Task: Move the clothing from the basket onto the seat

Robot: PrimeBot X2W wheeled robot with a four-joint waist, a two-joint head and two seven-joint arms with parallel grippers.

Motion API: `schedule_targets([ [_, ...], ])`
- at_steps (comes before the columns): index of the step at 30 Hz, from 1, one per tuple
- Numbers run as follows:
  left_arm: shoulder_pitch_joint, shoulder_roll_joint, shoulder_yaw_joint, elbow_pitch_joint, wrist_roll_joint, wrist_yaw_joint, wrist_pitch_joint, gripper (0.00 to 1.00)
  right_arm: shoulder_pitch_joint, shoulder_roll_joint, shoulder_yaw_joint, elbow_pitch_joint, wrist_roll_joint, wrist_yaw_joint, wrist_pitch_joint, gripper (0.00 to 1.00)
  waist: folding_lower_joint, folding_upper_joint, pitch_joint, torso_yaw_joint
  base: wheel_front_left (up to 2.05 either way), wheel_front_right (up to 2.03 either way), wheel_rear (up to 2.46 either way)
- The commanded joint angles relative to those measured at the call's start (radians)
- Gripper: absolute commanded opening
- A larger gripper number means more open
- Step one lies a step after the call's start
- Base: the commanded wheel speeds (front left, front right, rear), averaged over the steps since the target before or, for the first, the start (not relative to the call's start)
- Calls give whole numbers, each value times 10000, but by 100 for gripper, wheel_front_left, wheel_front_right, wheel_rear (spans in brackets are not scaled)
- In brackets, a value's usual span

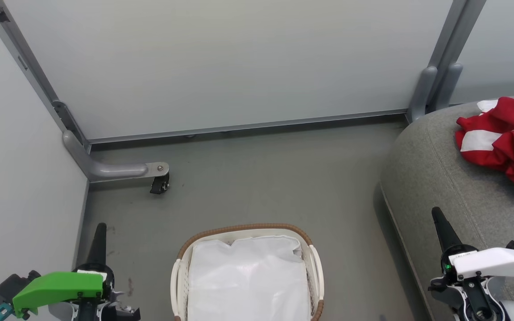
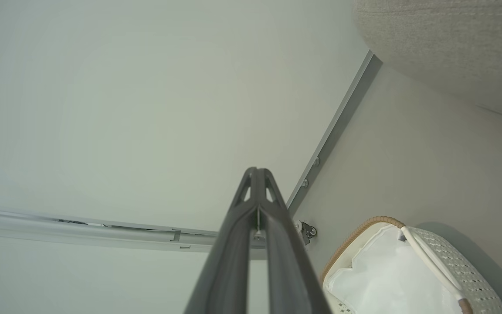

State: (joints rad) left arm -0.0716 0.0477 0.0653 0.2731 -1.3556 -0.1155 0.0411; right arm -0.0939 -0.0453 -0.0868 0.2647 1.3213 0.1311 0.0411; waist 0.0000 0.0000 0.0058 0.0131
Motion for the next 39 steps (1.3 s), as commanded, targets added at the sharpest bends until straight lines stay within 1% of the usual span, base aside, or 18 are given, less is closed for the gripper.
schedule_targets([
  [1,-240,38,79,-89,-215,-69,67,0,-169,-59,-53,-108,267,-4,64,0,0,0,-2,-5,0,0,0],
  [24,-372,44,377,-242,-1825,-144,532,0,-195,-70,-215,-188,2067,-6,543,0,0,0,-18,-84,0,0,0],
  [36,-431,47,511,-297,-2561,-178,728,0,-190,-75,-289,-221,2874,-7,752,0,0,0,-26,-125,0,0,0],
  [39,-425,47,517,-294,-2591,-185,769,0,-188,-76,-296,-224,2932,-7,762,0,0,0,-27,-131,0,0,0],
])
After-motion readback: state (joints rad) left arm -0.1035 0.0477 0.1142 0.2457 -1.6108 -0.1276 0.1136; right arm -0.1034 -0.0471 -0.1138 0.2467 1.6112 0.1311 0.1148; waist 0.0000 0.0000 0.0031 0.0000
